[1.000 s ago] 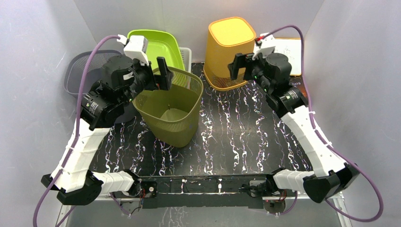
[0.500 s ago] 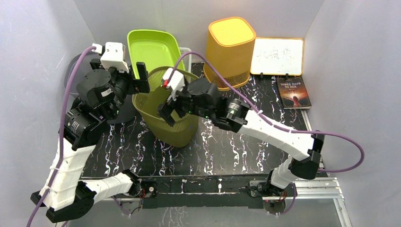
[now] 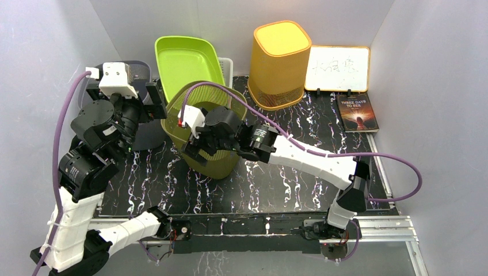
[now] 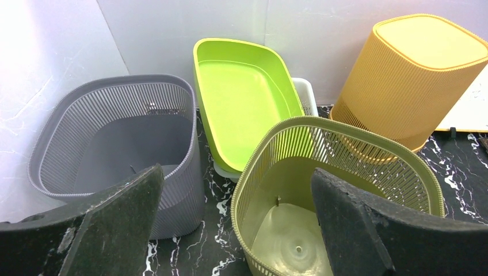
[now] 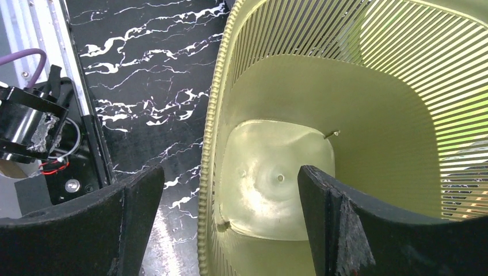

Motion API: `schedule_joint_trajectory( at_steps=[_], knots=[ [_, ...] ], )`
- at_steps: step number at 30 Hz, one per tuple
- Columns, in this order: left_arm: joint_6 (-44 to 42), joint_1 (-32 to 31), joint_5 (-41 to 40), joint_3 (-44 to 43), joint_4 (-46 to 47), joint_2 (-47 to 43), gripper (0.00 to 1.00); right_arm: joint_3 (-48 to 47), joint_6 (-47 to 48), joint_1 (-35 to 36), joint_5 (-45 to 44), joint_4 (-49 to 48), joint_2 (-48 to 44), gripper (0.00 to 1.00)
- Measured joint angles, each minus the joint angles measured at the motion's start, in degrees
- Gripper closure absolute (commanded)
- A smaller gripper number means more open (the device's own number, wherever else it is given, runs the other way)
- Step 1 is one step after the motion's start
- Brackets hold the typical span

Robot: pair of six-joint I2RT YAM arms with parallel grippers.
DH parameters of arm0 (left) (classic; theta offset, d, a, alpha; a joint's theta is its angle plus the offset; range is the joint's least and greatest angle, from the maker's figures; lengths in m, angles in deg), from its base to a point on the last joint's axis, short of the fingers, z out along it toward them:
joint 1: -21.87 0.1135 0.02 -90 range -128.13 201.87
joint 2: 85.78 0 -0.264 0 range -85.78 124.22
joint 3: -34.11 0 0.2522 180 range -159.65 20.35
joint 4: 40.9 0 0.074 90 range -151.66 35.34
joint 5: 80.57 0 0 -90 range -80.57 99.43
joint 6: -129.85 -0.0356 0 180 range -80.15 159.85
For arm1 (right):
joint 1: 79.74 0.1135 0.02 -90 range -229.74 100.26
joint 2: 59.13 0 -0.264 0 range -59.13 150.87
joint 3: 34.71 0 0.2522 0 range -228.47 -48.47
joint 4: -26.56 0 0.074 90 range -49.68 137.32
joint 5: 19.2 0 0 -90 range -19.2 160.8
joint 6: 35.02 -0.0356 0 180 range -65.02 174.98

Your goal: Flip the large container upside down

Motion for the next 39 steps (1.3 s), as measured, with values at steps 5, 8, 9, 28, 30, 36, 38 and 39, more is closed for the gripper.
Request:
schedule_joint_trajectory(
  at_steps=[5,8,9,28,30,36,38,39],
  knots=[
    [0.4,0.0,0.2,0.4,-0.4,0.2,0.02,0.0,0.0,0.0,-1.0,0.1,0.6,0.20],
    [0.8,0.0,0.3,0.7,-0.5,0.1,0.01,0.0,-0.2,0.0,-1.6,0.1,0.7,0.02],
    [0.9,0.0,0.3,1.0,-0.5,0.0,0.02,0.0,-0.5,0.0,-1.8,0.1,0.7,0.02],
    [3.2,0.0,1.9,4.3,-0.9,-0.3,0.02,2.1,-2.6,0.4,-1.5,-3.1,0.4,1.00],
    [3.3,0.0,1.9,4.3,-0.9,-0.4,0.02,2.2,-4.1,0.5,-5.4,-0.8,0.1,1.00],
    [3.7,0.0,1.8,3.0,-2.2,-0.3,0.02,2.5,-4.9,-0.7,-3.9,-0.5,-0.6,1.00],
    [3.7,0.0,1.8,1.9,-2.3,-0.3,0.02,2.9,-6.0,-0.7,-4.2,-1.4,-1.0,1.00],
    [3.7,0.0,1.7,1.2,-2.2,-0.4,0.02,3.3,-6.8,-0.7,-4.5,-1.8,-1.4,1.00]
  ],
)
